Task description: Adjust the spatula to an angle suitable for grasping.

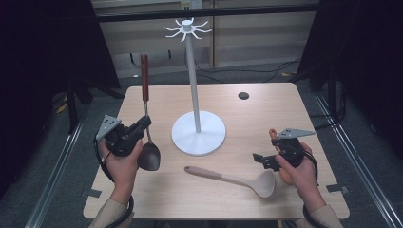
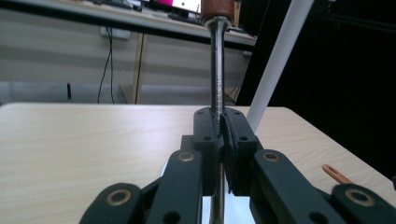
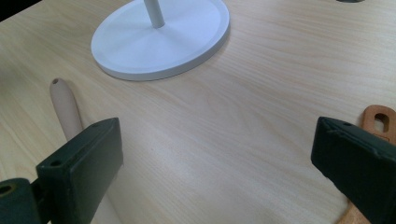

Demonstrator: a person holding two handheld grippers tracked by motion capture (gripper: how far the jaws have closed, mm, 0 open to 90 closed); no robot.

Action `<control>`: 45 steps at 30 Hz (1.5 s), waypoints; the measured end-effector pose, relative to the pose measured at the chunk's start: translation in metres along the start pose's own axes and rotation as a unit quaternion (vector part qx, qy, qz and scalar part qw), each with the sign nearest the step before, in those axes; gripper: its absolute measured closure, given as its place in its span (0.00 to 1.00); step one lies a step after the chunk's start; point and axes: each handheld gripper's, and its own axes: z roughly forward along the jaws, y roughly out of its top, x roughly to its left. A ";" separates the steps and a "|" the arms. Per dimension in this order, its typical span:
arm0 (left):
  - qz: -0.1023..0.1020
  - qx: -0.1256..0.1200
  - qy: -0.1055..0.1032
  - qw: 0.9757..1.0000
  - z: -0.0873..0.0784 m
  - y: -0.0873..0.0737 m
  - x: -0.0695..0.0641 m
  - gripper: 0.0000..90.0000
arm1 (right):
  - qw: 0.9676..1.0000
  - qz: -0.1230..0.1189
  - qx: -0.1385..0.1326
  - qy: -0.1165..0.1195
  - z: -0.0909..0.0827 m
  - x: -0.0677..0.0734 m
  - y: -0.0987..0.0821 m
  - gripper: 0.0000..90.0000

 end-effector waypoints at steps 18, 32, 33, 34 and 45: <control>0.067 -0.044 -0.015 0.997 -0.008 0.017 -0.041 0.94 | 1.000 0.002 0.001 -0.002 0.000 -0.001 -0.002 0.02; 0.077 -0.065 -0.044 0.994 -0.011 0.023 -0.060 0.94 | 1.000 0.004 0.003 -0.003 0.000 -0.001 -0.002 0.02; 0.077 -0.065 -0.044 0.994 -0.011 0.023 -0.060 0.94 | 1.000 0.004 0.003 -0.003 0.000 -0.001 -0.002 0.02; 0.079 -0.065 -0.049 0.994 -0.011 0.024 -0.061 0.94 | 1.000 0.005 0.004 -0.003 0.001 0.000 -0.003 0.02; 0.100 -0.066 -0.056 0.991 -0.002 0.029 -0.072 0.94 | 1.000 0.006 0.009 0.000 0.004 0.002 -0.003 0.02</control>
